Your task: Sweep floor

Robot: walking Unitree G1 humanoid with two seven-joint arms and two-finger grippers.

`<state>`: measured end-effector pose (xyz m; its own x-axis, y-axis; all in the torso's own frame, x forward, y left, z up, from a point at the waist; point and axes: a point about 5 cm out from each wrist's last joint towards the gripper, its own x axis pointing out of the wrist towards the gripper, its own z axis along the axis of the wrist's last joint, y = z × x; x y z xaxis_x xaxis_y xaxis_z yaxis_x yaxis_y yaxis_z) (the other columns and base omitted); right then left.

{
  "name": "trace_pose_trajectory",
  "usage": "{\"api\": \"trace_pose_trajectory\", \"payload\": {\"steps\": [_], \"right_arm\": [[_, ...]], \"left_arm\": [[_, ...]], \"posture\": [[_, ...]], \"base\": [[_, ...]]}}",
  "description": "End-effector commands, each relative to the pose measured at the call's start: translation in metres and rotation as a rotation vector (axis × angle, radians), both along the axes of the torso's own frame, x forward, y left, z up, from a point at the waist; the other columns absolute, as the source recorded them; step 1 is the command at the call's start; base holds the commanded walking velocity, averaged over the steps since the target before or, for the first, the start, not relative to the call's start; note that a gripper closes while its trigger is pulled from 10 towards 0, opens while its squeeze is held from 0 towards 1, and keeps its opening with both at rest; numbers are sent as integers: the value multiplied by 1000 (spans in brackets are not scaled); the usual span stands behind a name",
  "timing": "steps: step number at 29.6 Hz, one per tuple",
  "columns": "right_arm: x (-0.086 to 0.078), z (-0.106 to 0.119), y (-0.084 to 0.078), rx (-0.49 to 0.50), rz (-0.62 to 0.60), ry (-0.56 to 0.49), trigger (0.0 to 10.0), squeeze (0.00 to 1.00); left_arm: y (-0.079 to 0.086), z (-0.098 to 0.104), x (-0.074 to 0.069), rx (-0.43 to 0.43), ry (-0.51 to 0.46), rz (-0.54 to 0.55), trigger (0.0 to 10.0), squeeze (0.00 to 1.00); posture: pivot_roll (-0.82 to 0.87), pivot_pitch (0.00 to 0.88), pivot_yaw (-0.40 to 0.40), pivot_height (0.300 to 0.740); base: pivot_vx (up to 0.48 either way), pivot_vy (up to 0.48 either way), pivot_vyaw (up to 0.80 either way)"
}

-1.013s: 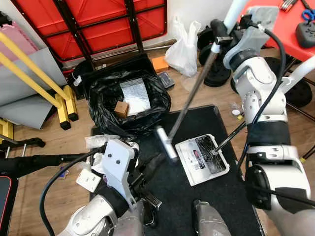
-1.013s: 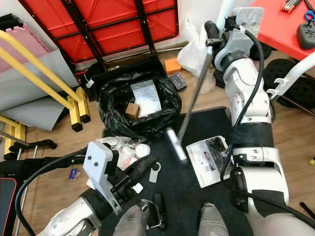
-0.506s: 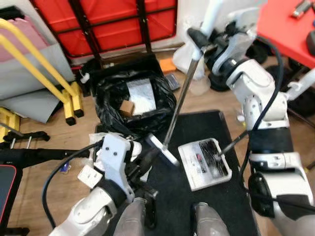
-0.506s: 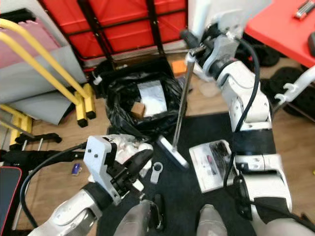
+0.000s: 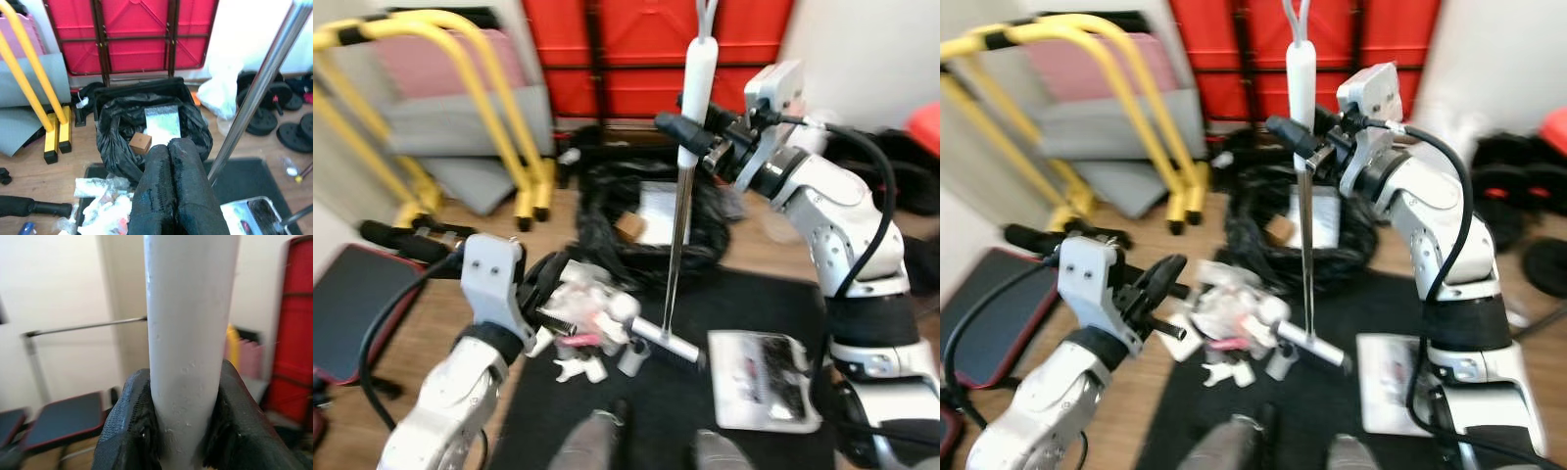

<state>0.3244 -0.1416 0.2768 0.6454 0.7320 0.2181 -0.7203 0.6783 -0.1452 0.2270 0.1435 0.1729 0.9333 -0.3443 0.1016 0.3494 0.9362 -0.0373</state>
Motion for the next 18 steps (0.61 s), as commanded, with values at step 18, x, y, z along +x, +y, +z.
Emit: {"api": "trace_pose_trajectory", "payload": {"steps": [18], "right_arm": [[-24, -23, 31, 38, 90, 62, 10000, 0]], "left_arm": [[14, -29, 5, 79, 44, 188, 10000, 0]], "posture": [[-47, 0, 16, 740]], "base": [[0, 0, 800]]}}
